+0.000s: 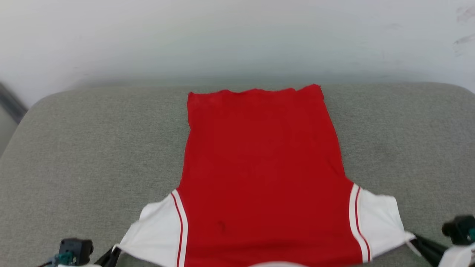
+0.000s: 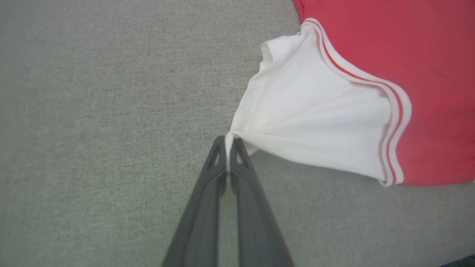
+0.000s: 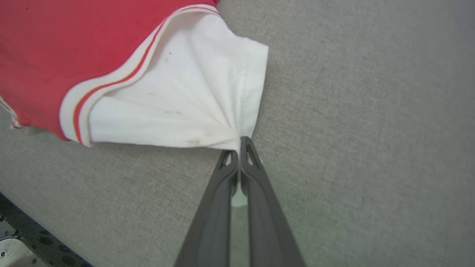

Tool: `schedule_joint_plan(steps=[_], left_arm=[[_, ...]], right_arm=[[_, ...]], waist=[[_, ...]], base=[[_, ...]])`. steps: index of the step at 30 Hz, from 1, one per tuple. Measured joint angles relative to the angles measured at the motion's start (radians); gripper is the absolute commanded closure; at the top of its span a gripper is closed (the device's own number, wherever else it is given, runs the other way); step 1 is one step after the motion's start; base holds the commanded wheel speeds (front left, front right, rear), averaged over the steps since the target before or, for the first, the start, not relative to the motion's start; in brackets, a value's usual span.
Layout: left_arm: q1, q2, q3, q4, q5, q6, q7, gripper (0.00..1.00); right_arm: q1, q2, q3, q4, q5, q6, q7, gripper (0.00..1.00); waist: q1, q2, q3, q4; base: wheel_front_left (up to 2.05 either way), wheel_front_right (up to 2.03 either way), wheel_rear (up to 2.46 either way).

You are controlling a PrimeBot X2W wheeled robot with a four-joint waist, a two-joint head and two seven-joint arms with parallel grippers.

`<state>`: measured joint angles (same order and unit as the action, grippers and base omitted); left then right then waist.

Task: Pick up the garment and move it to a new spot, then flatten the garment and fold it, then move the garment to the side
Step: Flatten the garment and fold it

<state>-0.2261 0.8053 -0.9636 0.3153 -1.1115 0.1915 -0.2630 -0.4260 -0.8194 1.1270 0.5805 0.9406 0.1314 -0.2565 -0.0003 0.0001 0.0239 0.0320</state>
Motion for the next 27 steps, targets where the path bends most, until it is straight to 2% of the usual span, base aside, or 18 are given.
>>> schedule_joint_plan(steps=[6,12,13,14,19,24,27], left_arm=[[0.099,0.018,0.056,-0.061,0.019,0.030,0.000,1.00],[0.135,0.015,0.074,-0.086,0.053,0.048,0.000,1.00],[0.134,0.013,0.079,-0.090,0.056,0.048,0.000,1.00],[0.133,0.012,0.082,-0.093,0.066,0.051,0.000,1.00],[0.100,0.001,0.101,-0.139,0.097,0.060,0.000,1.00],[0.070,0.003,0.099,-0.208,0.157,0.101,0.000,1.00],[0.043,-0.002,0.103,-0.251,0.177,0.120,0.000,1.00]], right_arm=[[0.196,-0.040,-0.125,-0.063,-0.011,0.000,-0.005,1.00],[0.292,-0.034,-0.227,-0.107,-0.052,0.000,0.059,1.00],[0.292,-0.029,-0.255,-0.110,-0.059,0.000,0.065,0.69],[0.292,-0.025,-0.280,-0.113,-0.076,0.000,0.074,0.00],[0.273,-0.018,-0.423,-0.180,-0.108,0.000,0.143,0.00],[0.165,-0.094,-0.633,-0.314,-0.125,-0.001,0.213,0.00],[0.081,-0.114,-0.727,-0.395,-0.174,0.000,0.278,0.00]], waist=[[0.0001,0.0000,-0.003,0.016],[0.0001,0.0000,0.012,0.017],[0.0001,0.0000,0.014,0.017],[0.0001,0.0000,0.016,0.019],[0.0002,0.0000,0.041,0.027],[0.0002,0.0000,0.074,0.039],[0.0003,0.0000,0.103,0.051]], base=[[0.00,0.00,0.00],[0.00,0.00,0.00],[0.00,0.00,0.00],[0.00,0.00,0.00],[0.00,0.00,0.00],[0.00,0.00,0.00],[0.00,0.00,0.00]])
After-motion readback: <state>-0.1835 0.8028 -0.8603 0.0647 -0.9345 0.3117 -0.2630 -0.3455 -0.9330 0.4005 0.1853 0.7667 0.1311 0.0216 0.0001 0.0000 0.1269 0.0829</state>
